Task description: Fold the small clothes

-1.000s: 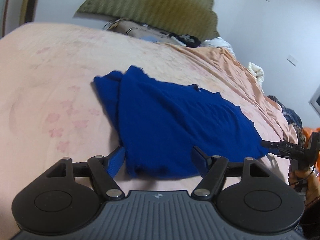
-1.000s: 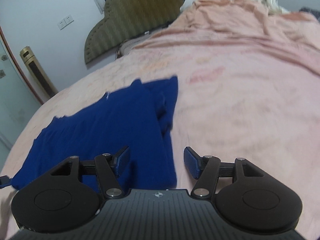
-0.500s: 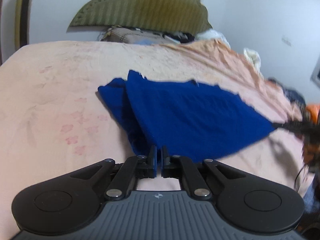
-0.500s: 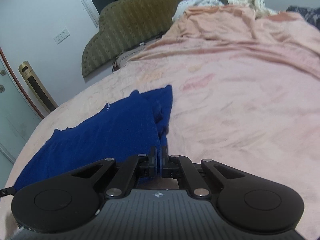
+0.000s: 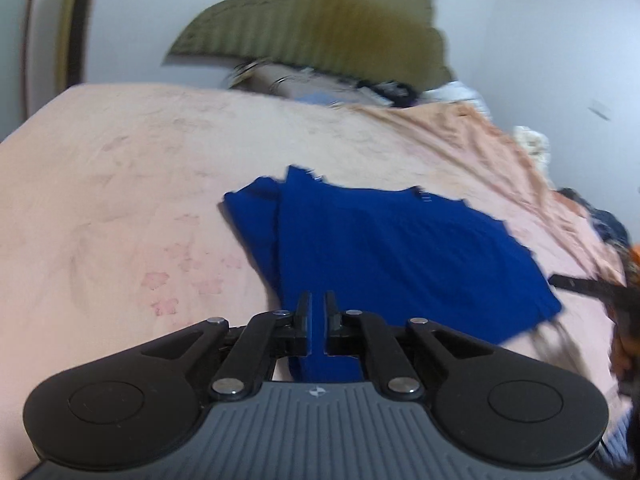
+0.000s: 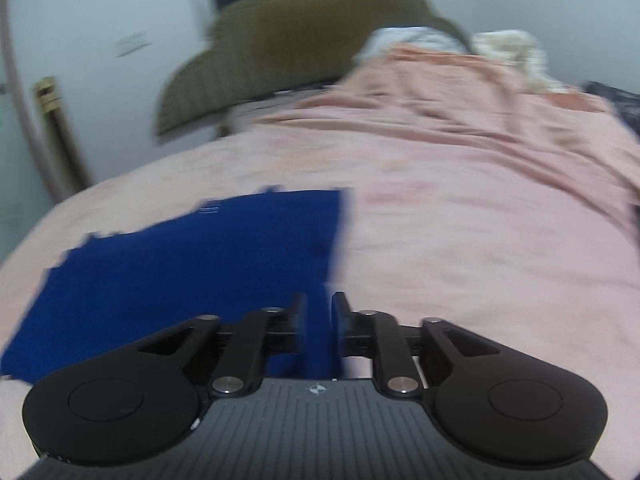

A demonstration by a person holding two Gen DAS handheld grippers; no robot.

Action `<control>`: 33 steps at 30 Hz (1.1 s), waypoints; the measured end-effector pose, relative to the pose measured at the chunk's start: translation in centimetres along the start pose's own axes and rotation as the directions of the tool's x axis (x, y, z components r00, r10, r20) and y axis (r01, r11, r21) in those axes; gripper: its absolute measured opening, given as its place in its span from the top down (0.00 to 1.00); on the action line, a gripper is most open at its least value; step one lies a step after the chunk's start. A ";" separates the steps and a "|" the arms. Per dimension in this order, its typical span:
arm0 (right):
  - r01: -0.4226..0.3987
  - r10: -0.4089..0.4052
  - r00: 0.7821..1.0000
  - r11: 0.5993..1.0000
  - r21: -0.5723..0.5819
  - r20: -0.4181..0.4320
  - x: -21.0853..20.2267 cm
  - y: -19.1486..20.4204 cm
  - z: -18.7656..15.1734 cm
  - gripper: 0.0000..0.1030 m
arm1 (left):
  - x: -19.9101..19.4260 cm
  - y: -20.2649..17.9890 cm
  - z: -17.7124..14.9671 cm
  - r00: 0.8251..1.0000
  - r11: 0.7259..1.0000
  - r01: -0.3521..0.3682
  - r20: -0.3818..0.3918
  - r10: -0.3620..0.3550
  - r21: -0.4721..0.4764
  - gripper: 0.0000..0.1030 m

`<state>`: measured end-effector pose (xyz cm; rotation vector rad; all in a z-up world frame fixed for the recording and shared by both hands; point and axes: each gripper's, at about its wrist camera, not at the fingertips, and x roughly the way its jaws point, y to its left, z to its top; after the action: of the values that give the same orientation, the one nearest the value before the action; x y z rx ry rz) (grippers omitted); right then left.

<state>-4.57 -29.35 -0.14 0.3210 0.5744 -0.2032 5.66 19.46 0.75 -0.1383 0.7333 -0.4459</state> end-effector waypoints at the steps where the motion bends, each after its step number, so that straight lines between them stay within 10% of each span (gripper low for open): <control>1: -0.045 0.045 0.999 0.999 -0.012 -0.016 0.7 1.3 0.0 0.63 | 1.0 -0.3 0.0 1.000 1.000 -0.013 -0.014 0.013 0.006 0.95; 9: -0.188 0.149 0.970 0.961 -0.203 -0.192 4.9 9.6 -2.7 0.51 | 3.1 -4.5 -4.5 0.985 0.941 -0.107 -0.097 0.145 0.320 0.96; 18: -0.183 0.153 0.978 0.957 -0.226 -0.142 3.6 10.8 -1.4 0.47 | 3.2 -3.3 -1.5 0.992 0.988 -0.103 -0.057 0.110 0.116 0.82; 23: -0.205 0.164 0.971 0.944 -0.257 -0.171 4.6 12.6 -2.5 0.42 | 4.1 -5.5 -2.8 0.970 0.954 -0.213 -0.068 0.232 0.210 0.79; 28: -0.150 0.130 0.988 0.940 -0.307 -0.085 3.6 14.2 -3.4 0.37 | 4.3 -7.4 -2.5 0.948 0.942 -0.314 0.000 0.317 0.121 0.24; 33: 0.016 0.024 0.995 0.913 -0.408 0.092 2.9 15.6 -3.3 0.06 | 5.1 -9.6 -2.4 0.925 0.919 -0.381 0.050 0.378 0.098 0.24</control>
<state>0.49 -13.97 -0.61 -0.0948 0.5076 -0.0894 4.05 8.67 -1.49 0.0977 0.6861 -0.1098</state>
